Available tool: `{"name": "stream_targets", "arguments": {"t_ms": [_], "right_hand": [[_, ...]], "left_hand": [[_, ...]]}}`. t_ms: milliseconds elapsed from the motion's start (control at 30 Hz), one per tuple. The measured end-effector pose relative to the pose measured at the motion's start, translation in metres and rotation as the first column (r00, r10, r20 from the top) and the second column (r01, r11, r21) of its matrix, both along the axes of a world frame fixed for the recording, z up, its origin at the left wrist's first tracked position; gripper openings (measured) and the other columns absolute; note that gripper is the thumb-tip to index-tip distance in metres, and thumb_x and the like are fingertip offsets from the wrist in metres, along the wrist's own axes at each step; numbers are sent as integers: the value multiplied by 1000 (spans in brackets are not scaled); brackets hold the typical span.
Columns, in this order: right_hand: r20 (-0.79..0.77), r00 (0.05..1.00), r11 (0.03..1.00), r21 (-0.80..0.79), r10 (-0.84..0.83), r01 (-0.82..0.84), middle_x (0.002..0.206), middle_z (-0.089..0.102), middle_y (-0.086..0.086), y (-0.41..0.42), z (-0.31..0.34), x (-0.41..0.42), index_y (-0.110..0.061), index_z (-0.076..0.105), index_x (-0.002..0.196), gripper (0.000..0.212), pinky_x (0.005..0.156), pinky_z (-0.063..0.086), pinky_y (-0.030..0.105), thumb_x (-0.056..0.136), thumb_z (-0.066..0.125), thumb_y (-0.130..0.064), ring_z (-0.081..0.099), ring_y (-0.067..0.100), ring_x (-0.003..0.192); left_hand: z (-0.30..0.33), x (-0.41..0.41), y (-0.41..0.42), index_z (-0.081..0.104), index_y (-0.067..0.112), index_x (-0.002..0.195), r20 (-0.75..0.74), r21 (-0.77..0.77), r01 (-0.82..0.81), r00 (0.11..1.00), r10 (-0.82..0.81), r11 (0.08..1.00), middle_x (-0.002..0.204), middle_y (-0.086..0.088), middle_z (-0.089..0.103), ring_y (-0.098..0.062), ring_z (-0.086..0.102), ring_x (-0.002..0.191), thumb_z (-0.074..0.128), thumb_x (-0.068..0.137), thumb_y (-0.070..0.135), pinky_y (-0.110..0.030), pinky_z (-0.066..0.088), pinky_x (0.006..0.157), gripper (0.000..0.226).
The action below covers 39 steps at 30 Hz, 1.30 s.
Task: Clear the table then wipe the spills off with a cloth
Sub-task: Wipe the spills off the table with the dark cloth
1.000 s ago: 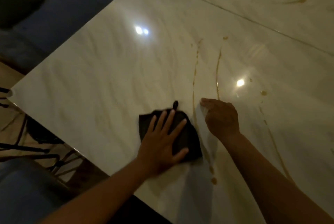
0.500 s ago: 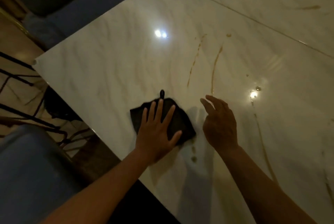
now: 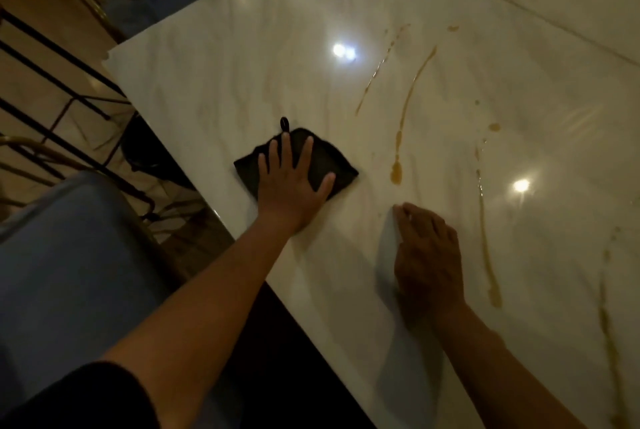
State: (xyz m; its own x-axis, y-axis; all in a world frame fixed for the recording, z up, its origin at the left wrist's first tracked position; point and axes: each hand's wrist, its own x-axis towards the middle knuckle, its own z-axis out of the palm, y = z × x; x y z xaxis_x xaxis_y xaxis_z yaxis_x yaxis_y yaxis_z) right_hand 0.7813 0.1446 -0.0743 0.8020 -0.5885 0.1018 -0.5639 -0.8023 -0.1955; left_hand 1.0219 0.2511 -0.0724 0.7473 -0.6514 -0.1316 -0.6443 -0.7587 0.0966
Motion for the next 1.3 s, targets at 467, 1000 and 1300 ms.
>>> {"name": "stream_targets", "arguments": {"t_ms": [467, 1000, 1300], "right_hand": [[95, 995, 994, 101, -38, 28, 143, 52, 11, 2, -5, -3, -8, 51, 142, 56, 112, 34, 41, 87, 44, -7, 47, 29, 133], [287, 941, 983, 77, -180, 165, 132, 59, 16, -55, 9, 36, -2, 62, 127, 51, 99, 45, 45, 86, 33, -10, 52, 36, 122], [217, 961, 985, 33, -170, 167, 130, 62, 20, -93, -9, 59, 2, 60, 130, 53, 105, 45, 44, 85, 35, -7, 56, 36, 120]], "left_hand": [[1, -30, -22, 9, 35, 162, -12, -51, 126, 992, -126, 991, 170, -11, 1, -34, 2, 156, 19, 88, 79, -54, 1, 124, 86], [2, -59, -48, 7, 35, 162, 0, -59, 144, 990, -144, 988, 170, -12, 1, -34, 0, 156, 17, 89, 80, -55, 1, 124, 87], [-1, -8, -108, 4, 29, 163, 17, -68, 116, 993, -115, 991, 170, -16, -1, -37, 0, 155, 17, 92, 76, -57, 1, 124, 86]]}}
